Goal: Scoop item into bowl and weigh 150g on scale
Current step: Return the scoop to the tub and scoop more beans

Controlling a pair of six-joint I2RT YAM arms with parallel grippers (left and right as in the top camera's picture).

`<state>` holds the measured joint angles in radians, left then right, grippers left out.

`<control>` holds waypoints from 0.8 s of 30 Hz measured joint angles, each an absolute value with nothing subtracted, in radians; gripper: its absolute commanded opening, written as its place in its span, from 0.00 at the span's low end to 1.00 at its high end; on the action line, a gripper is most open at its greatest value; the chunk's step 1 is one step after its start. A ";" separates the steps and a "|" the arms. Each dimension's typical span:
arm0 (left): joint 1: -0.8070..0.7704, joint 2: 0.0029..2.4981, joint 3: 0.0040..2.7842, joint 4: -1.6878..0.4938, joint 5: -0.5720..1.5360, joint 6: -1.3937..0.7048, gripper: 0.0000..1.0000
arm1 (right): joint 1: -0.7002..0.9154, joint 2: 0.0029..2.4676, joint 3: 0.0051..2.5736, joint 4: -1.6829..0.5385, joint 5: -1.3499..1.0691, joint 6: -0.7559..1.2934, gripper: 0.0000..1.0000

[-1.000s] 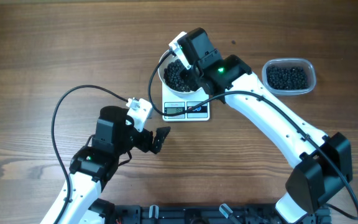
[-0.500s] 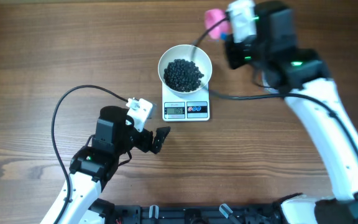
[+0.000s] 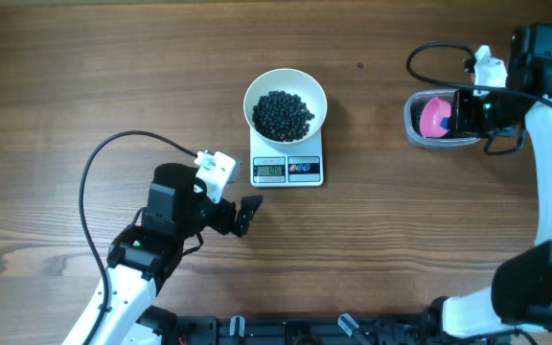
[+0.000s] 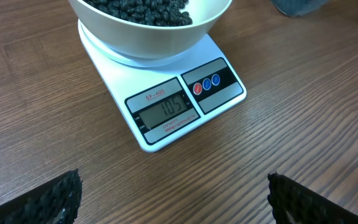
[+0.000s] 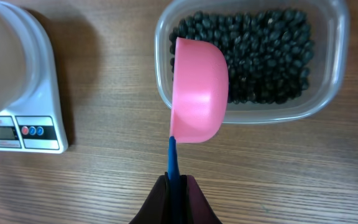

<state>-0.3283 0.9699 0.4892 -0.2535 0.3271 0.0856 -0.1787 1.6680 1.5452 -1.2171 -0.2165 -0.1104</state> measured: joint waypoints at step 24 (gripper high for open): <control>-0.328 0.970 0.489 -0.253 0.327 0.086 1.00 | -0.181 1.878 1.547 -1.100 -0.218 -0.061 0.04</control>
<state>-0.3283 0.9699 0.4892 -0.2535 0.3271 0.0856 -0.1806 1.8782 1.5467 -1.1004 -0.2176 -0.0612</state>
